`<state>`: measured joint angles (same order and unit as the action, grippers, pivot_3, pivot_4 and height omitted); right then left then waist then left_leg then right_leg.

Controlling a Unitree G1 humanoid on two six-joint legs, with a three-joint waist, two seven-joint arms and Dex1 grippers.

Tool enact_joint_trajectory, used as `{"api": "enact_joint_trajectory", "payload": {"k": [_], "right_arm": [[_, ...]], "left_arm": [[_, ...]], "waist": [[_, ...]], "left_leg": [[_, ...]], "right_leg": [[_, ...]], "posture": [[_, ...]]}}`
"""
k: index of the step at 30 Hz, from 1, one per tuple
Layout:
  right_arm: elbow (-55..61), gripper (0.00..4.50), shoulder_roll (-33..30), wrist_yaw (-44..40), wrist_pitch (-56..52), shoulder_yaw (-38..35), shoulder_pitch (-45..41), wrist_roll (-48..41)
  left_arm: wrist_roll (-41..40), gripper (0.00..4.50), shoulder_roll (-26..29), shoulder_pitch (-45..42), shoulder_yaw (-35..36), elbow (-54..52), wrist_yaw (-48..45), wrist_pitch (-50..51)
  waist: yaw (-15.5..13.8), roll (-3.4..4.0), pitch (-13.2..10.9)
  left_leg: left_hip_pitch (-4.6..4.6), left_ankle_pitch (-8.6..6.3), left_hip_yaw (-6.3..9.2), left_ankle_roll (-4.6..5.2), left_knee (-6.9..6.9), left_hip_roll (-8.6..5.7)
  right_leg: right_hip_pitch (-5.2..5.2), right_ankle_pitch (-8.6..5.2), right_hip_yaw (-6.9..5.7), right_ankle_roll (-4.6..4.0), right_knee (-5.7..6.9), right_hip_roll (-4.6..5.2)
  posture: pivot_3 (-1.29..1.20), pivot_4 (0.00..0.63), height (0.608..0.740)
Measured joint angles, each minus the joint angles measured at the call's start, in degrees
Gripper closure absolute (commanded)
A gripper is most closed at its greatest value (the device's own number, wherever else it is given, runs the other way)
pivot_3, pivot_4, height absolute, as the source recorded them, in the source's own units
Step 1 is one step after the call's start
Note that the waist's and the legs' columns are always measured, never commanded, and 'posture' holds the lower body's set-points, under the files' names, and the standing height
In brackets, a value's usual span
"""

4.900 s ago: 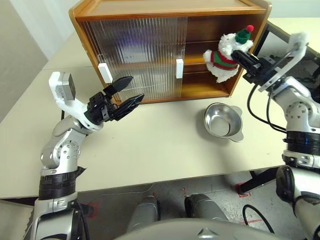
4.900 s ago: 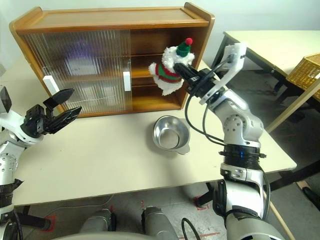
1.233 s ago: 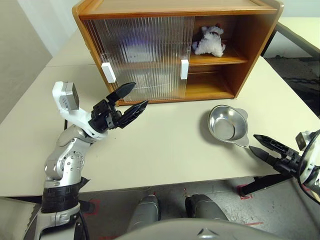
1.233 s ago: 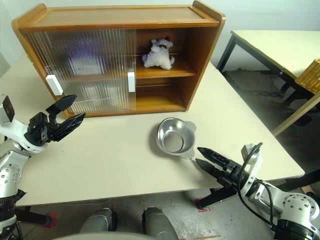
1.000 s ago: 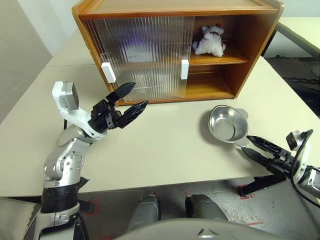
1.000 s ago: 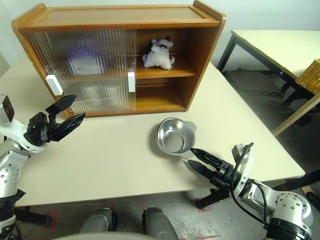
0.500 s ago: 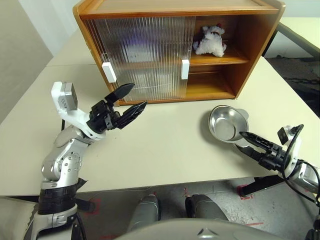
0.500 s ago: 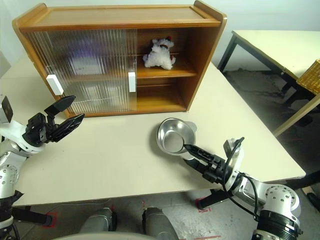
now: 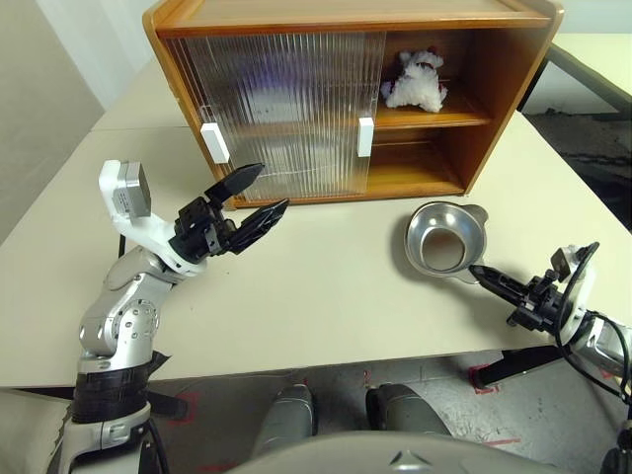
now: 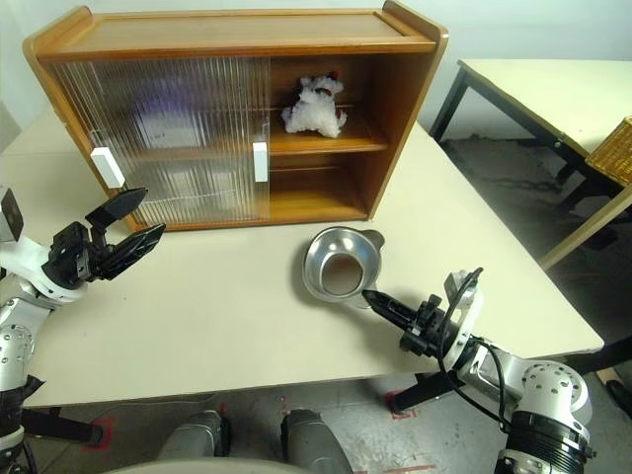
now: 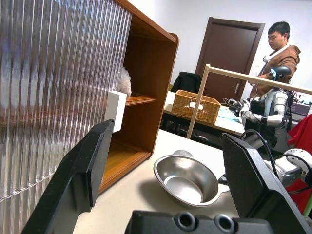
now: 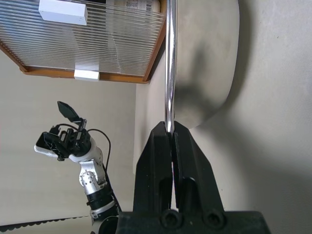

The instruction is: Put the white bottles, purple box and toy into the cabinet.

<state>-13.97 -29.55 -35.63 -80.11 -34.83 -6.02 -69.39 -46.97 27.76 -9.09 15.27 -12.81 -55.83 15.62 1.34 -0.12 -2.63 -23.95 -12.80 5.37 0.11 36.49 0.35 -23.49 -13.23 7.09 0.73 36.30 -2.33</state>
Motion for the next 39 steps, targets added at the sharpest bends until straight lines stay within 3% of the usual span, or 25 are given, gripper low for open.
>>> {"api": "enact_joint_trajectory", "payload": {"k": [17, 26, 39], "right_arm": [[-2.94, 4.47, 6.79, 7.33, -0.31, -2.63, -10.54, -7.04], [-9.3, 4.47, 12.67, 11.24, 7.88, -1.9, -18.38, -6.13], [-22.98, 4.47, 18.87, 10.88, 26.45, 0.03, -28.7, 3.74]], "left_arm": [[0.0, 0.0, 0.6, -0.19, 0.07, -0.01, -0.26, 0.39], [0.0, 0.0, 0.65, -0.2, 0.1, -0.6, 0.06, 0.4], [-0.3, 0.0, 1.55, 0.88, 1.59, -2.65, 1.32, 0.95]], "waist": [[0.01, 0.01, 0.02], [-0.06, 0.04, 0.04], [-0.29, 0.07, 0.05]], "left_leg": [[0.03, 0.12, 0.0, 0.21, -0.11, 0.0], [0.08, 0.18, 0.02, 0.3, -0.1, 0.01], [0.11, 0.23, 0.03, 0.37, -0.09, 0.03]], "right_leg": [[-0.04, 0.09, -0.02, -0.19, 0.02, 0.0], [-0.05, 0.29, -0.06, -0.37, 0.08, 0.0], [-0.16, 0.62, -0.11, -0.82, 0.11, 0.0]], "posture": [[-0.03, 0.068, 0.74], [0.0, 0.064, 0.74], [0.03, 0.069, 0.74]]}}
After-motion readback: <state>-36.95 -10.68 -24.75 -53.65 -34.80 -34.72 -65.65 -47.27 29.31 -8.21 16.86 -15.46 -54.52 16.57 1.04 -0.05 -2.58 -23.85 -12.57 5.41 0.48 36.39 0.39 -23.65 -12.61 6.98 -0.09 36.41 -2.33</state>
